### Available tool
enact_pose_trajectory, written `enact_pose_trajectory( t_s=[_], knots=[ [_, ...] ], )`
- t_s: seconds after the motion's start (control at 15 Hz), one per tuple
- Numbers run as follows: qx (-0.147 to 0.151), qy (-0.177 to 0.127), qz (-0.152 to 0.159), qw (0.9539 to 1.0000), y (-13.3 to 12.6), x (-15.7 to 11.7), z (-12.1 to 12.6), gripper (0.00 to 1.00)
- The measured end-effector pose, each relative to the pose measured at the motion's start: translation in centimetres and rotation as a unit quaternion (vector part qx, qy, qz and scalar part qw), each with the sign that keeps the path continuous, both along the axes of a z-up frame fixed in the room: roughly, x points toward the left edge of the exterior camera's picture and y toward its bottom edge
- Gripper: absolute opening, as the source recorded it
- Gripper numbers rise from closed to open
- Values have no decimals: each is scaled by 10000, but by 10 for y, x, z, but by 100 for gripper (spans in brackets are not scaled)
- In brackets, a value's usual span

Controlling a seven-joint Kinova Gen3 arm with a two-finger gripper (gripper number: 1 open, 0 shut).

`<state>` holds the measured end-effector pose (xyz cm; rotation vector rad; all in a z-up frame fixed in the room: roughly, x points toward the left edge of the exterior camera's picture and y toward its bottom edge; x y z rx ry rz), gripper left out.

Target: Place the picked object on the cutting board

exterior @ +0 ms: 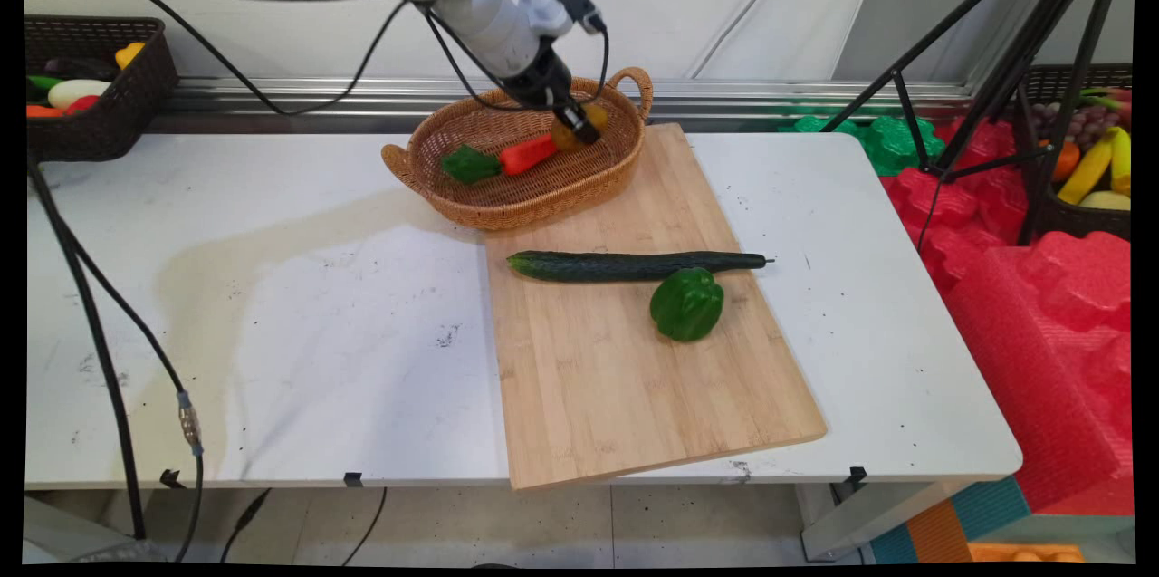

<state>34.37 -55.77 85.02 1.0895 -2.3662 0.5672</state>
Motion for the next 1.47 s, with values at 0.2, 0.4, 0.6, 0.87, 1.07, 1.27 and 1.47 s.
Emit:
enact_pose_trajectory(
  t_s=[0.2, 0.4, 0.6, 0.87, 1.07, 1.27, 1.47],
  knots=[
    [-193, 113, 115, 9997, 11, -5, 28, 0],
    [-420, 315, 182, 9985, 30, -18, 67, 0],
    [-496, 462, 122, 9976, 51, -34, 92, 0],
    [-364, 563, -24, 9977, 82, -63, 105, 0],
    [-189, 535, -70, 9984, 97, -79, 99, 0],
    [-26, 495, -119, 9987, 103, -95, 87, 0],
    [172, 443, -160, 9987, 102, -111, 66, 0]
  ],
)
